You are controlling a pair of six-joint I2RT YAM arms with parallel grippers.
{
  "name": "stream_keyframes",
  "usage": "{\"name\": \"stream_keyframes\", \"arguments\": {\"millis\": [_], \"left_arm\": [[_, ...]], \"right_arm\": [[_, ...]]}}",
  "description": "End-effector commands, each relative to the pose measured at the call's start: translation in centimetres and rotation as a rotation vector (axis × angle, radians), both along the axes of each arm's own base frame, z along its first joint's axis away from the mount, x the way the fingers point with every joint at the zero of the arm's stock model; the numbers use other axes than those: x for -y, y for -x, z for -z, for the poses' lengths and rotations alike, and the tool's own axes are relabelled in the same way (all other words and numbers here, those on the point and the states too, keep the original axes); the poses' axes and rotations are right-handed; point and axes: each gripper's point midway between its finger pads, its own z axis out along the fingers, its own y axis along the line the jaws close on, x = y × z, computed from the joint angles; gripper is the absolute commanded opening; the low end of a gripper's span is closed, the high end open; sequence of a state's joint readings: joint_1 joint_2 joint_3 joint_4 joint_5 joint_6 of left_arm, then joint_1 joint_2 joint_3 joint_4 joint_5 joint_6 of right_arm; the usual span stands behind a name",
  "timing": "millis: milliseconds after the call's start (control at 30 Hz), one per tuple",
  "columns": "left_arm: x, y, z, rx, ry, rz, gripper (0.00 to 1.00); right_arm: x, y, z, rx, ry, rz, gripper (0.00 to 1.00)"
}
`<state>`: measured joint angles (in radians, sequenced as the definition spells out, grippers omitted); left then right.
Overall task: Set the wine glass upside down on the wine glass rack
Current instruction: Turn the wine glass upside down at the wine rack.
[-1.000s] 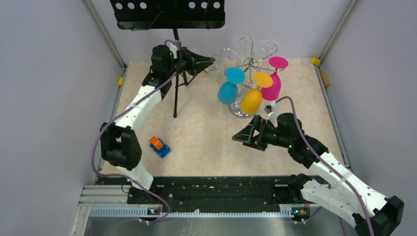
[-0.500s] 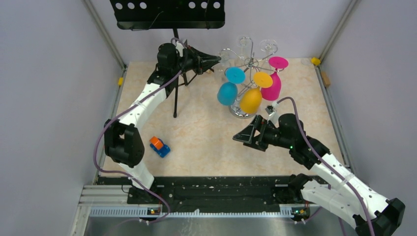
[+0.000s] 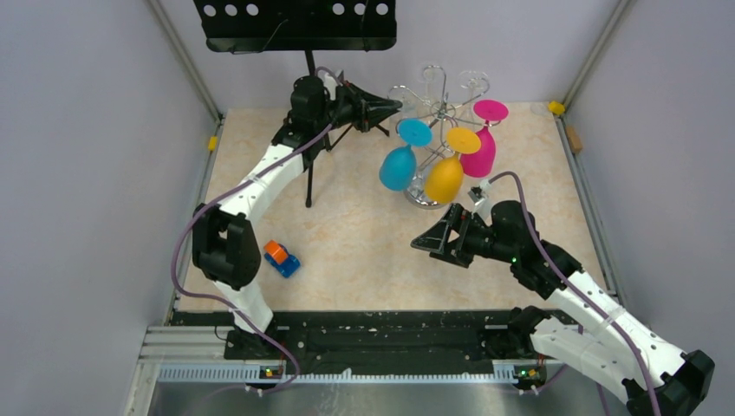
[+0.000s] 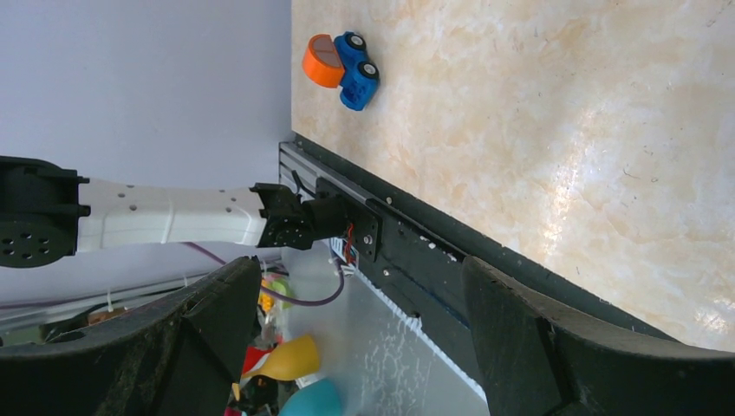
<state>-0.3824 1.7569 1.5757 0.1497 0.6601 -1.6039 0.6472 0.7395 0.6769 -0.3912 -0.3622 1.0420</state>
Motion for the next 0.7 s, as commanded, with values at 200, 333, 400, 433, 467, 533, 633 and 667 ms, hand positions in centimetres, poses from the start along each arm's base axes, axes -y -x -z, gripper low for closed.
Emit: {"name": "stream_keyframes", "arguments": {"millis": [200,333,400,433,467,533,633,667], "left_arm": [[0.7,0.1,-6.1,0.167,0.085,0.010,0.00],[1.0,-0.3,-6.0,0.165,0.084,0.019,0.00],[1.2,-0.6,-5.8,0.168,0.059,0.019,0.00],[1.2,-0.7,-5.9,0.176,0.044,0.016,0.00],[1.1,-0.8,-6.0,0.182,0.038,0.007,0.00],[1.0,-1.2,-5.9,0.177,0.040,-0.010,0.00],[1.1,-1.6,-6.1,0.175,0.053,-0.020,0.00],[1.1,-1.8,-6.3,0.174,0.060,-0.022,0.00]], "right_arm": [[0.0,0.2,-0.9,0.028,-0.020,0.002,0.87],[0.0,0.2,-0.8,0.029,-0.020,0.004,0.87],[0.0,0.1,-0.7,0.027,-0.020,0.004,0.87],[0.0,0.1,-0.7,0.029,-0.021,0.003,0.87],[0.0,0.2,-0.7,0.028,-0.021,0.002,0.87],[0.0,0.2,-0.7,0.026,-0.020,0.004,0.87],[0.1,0.2,-0.5,0.024,-0.016,0.005,0.87],[0.1,0.2,-0.5,0.024,-0.014,0.004,0.87]]}}
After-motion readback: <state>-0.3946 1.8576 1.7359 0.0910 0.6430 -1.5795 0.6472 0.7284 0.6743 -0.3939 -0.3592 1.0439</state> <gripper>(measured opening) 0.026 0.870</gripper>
